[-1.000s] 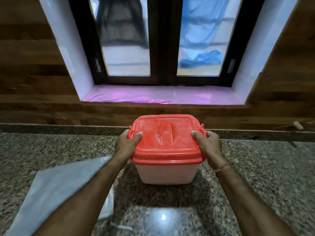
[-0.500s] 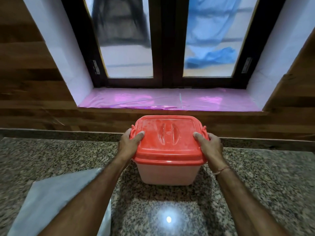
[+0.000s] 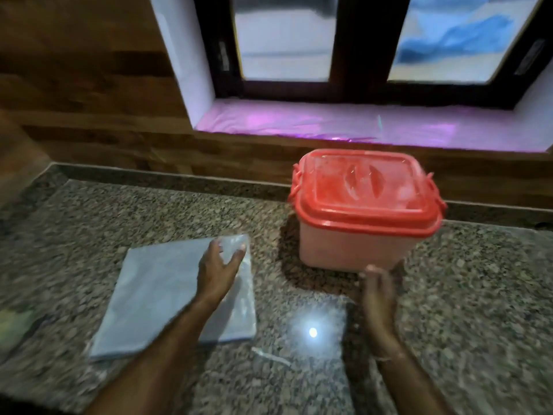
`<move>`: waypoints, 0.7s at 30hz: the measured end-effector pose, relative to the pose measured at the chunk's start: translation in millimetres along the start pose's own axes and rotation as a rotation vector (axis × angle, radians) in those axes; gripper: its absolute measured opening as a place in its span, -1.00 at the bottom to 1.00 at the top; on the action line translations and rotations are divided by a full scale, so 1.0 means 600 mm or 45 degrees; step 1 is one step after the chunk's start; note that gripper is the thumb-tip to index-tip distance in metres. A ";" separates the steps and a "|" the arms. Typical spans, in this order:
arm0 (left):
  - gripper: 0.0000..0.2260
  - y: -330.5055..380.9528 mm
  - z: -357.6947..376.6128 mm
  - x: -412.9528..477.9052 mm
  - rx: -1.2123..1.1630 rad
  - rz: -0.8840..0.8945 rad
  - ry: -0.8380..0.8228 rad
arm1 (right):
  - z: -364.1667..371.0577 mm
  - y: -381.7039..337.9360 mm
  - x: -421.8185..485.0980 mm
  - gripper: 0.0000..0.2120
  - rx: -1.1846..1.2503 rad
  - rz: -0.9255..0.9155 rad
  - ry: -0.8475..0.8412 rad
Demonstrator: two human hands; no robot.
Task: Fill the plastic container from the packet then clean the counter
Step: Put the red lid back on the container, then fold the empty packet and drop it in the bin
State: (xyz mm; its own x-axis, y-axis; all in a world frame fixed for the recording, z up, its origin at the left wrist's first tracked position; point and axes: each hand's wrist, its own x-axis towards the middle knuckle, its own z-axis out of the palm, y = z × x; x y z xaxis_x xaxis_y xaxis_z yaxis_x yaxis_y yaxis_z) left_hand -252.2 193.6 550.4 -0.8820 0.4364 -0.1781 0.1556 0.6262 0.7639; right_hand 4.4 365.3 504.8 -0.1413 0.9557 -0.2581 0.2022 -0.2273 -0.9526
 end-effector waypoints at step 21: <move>0.09 -0.366 -0.252 0.069 1.046 0.389 -0.266 | 0.282 0.066 -0.199 -0.77 -0.888 0.207 -0.563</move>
State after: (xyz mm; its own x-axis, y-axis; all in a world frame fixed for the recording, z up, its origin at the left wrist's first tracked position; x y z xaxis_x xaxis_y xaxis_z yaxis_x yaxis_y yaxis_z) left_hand -390.1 -23.5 468.7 -0.6634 0.7181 -0.2102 0.7098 0.6929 0.1269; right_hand -134.5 210.9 470.7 -0.3957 0.7270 -0.5611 0.7848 -0.0496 -0.6177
